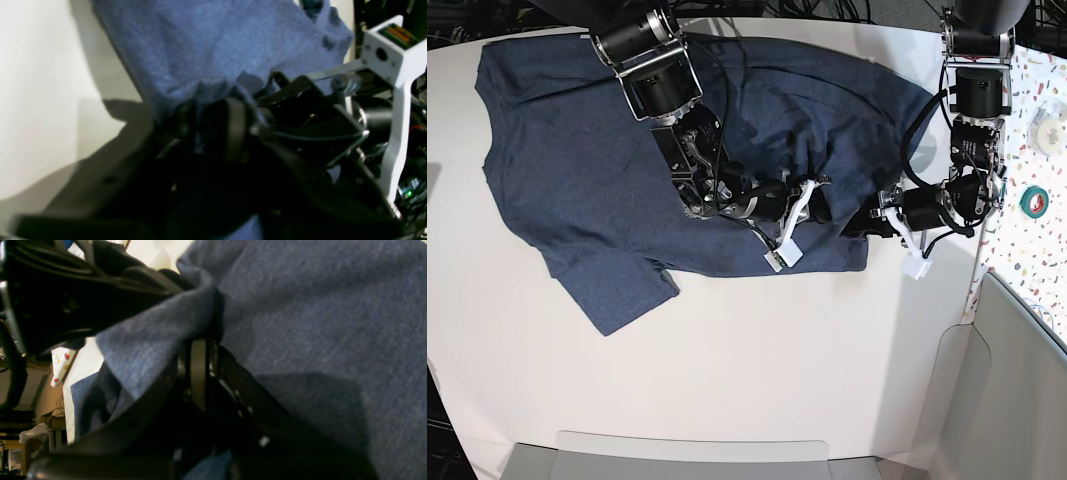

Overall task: Layout the t-shirt on the table in an organized manner, then fold the t-shirt properly
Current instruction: 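Grasp the shirt's side edge with the left gripper beside the right gripper, then release the left gripper and move it to the shirt's side edge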

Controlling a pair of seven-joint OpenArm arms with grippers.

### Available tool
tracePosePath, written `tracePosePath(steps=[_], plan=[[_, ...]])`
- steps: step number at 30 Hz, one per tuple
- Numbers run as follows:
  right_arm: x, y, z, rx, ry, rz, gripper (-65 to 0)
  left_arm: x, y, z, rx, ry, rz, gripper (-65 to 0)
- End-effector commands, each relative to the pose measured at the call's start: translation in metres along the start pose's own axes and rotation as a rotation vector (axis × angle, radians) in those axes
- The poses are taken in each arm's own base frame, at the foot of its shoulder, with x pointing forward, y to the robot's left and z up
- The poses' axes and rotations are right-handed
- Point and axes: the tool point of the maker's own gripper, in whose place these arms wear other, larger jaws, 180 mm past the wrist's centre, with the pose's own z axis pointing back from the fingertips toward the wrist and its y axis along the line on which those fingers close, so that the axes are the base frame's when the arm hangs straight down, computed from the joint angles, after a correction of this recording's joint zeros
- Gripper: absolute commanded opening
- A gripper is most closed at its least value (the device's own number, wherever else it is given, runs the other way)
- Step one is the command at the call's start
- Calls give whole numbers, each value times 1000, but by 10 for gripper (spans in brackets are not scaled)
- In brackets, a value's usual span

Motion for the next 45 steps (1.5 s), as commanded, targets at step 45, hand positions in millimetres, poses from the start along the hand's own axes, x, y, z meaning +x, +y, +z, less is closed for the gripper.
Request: tracePosePath(steps=[45], plan=[[-57,-11,3,-32,144,-97,-650,79,63,112,504,-248,-210,-599]])
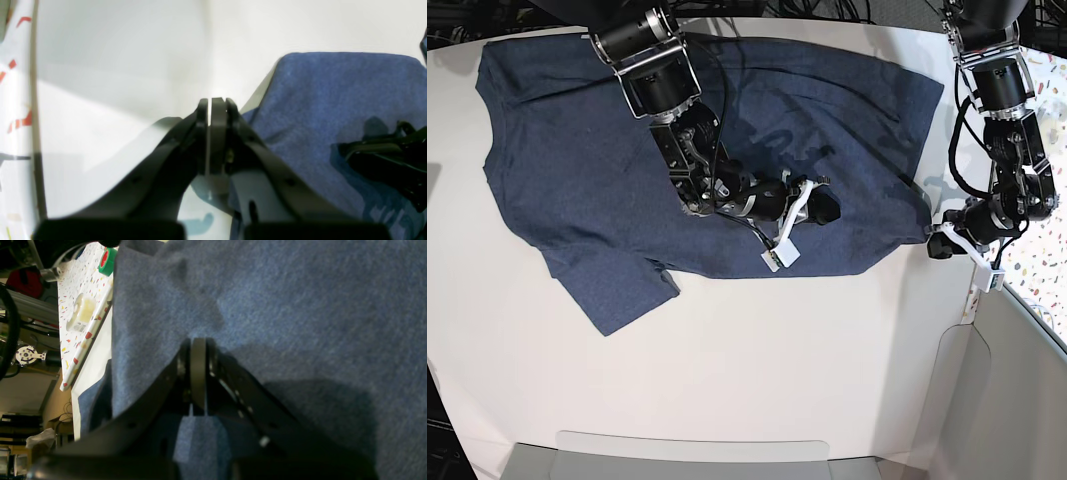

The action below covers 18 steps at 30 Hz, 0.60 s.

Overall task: Layout the t-shirt on the table in an organized manner, then fold the t-shirt properly
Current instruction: 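Release the left gripper and move it to the shirt's side edge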

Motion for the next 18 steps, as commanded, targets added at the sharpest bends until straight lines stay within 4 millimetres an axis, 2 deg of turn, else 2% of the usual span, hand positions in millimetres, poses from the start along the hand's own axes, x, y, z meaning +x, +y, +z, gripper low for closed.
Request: tracePosePath(steps=[1,4,5,7,8,12,18], plan=[[-57,-12,3,-48,172,-77,-650,22,0,7,-1,-48,-24,-568],[-55,-11,3,-44,162,-78,-650,23,2,9,5,-52,-24,-463],[-48,-9,4,-40,147,-65,-650,23,3,10,7,-53,-25,-441],[-39,-3,6,-31,120,-44,-650,12,8,12,17,-29,-19,-442],[-31,1,7,-25,100,-28,-650,7,16,18,36,-17,-18,-446],[5,6,21,-32,18,52,-650,-3,25,36,74,-12,-29,-448],[76,2,43,-135,-123,86,-650,-12,30,69,133,-19,-73,-448]])
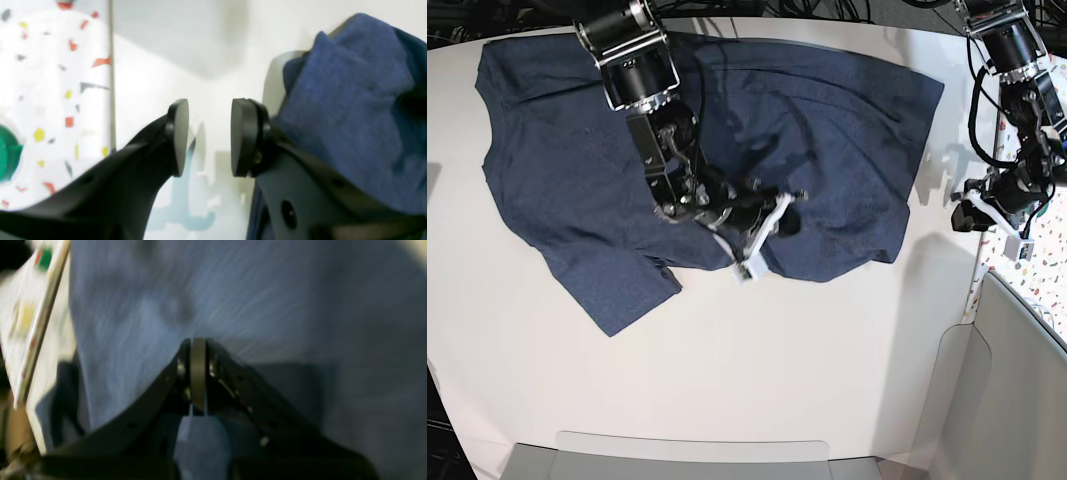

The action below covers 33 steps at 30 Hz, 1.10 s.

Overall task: Layout the t-shirt on the table in an organized manner, then fold the t-shirt properly
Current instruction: 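Release the left gripper and move it to the shirt's side edge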

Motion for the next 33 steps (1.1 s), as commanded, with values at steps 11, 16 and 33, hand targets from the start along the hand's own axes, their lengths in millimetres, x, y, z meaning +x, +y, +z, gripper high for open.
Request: tracePosePath(steps=[11,16,33], plan=[[75,45,-2,91,-154,64,-650,-12,-11,20,14,0,-79,-448],[34,15,-28,47,-105,-43,-650,-13,-14,18,6,2,-79,-448],[-60,22,10,131,249,-110,-650,-14,-15,17,2,4,-80,-448]])
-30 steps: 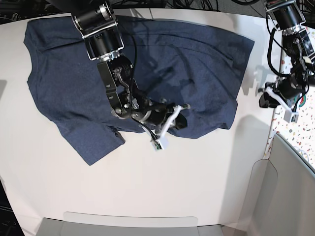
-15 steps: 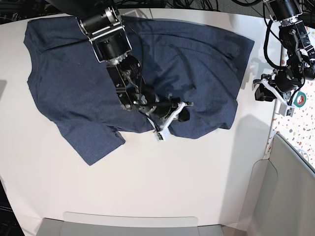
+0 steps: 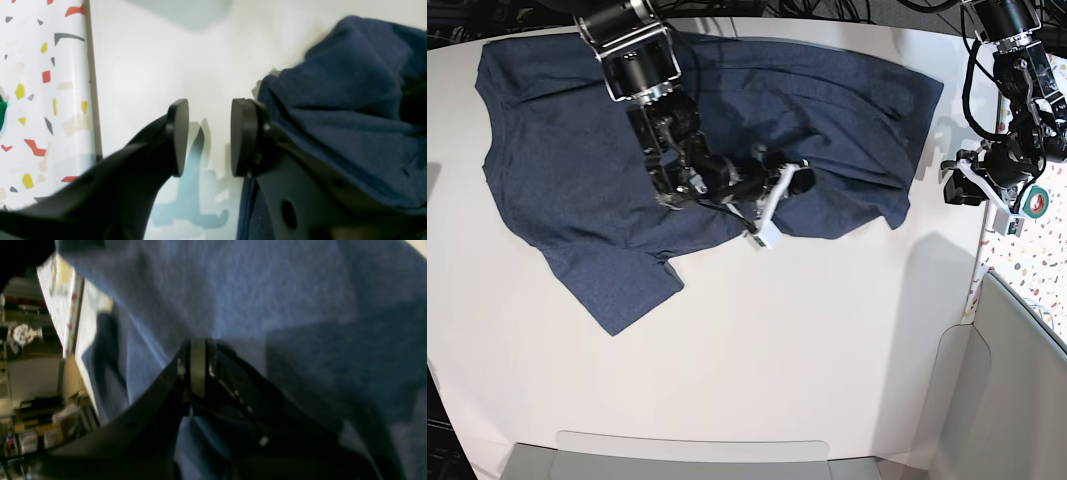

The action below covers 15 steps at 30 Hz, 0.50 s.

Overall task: Layout the t-shirt on the table in an organized manner, then fold the t-shirt properly
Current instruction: 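Release the left gripper and move it to the shirt's side edge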

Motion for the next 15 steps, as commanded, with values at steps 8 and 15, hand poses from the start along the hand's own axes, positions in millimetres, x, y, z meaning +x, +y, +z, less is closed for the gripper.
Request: tracePosePath(steps=[8,15], plan=[[3,-20,29,-59,-15,38,-650,19,1,6,2,-50,-28,-448],[-5,-4,17,-23,29,32,-650,24,1,6,2,-62,-30,-448]])
